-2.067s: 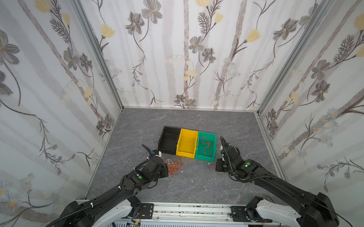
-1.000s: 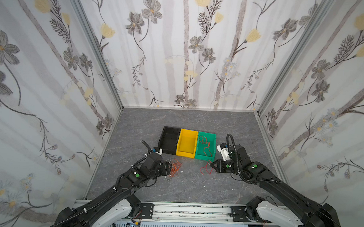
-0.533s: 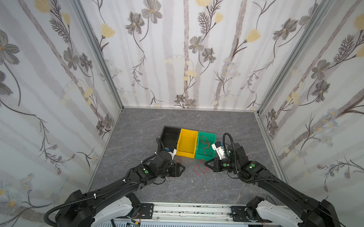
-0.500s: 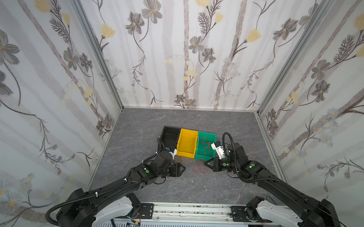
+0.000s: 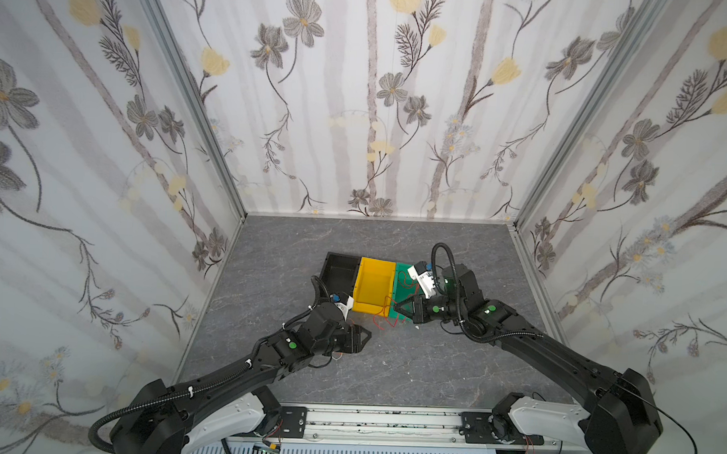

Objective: Untangle the cables
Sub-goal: 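Carry the red wire up over the green bin with the right gripper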

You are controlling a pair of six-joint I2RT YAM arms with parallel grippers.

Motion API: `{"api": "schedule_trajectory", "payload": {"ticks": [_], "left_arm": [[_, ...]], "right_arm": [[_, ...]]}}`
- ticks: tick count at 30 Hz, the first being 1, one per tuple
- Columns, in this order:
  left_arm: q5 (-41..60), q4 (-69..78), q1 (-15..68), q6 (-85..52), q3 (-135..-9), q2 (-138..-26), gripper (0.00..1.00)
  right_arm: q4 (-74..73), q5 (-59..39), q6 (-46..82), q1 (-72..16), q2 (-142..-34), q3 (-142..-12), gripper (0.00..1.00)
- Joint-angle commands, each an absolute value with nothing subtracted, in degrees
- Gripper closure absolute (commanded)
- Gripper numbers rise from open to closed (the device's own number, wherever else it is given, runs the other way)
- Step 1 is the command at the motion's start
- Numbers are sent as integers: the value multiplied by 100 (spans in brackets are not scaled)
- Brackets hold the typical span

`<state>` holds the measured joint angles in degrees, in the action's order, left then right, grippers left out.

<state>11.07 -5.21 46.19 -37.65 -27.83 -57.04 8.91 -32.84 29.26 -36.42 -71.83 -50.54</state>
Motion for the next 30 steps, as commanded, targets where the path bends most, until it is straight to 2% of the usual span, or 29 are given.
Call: {"api": "schedule_trajectory", "payload": {"ticks": [1, 16, 24, 30], "left_arm": [[894, -640, 4612, -3744, -2697, -5593, 41], [357, -1622, 4051, -3709, -2227, -4685, 38], [264, -1561, 3881, -3716, -2207, -4934, 38], [272, -1393, 3821, -3796, -2092, -5064, 38]], "right_arm": [[807, -3397, 2661, -3648, -7437, -5401, 100], [1062, -3806, 2365, -3415, -8335, -6565, 100], [742, -4705, 2335, -3064, -8409, -6530, 100], [805, -4621, 2363, -2802, -8502, -6548, 100]]}}
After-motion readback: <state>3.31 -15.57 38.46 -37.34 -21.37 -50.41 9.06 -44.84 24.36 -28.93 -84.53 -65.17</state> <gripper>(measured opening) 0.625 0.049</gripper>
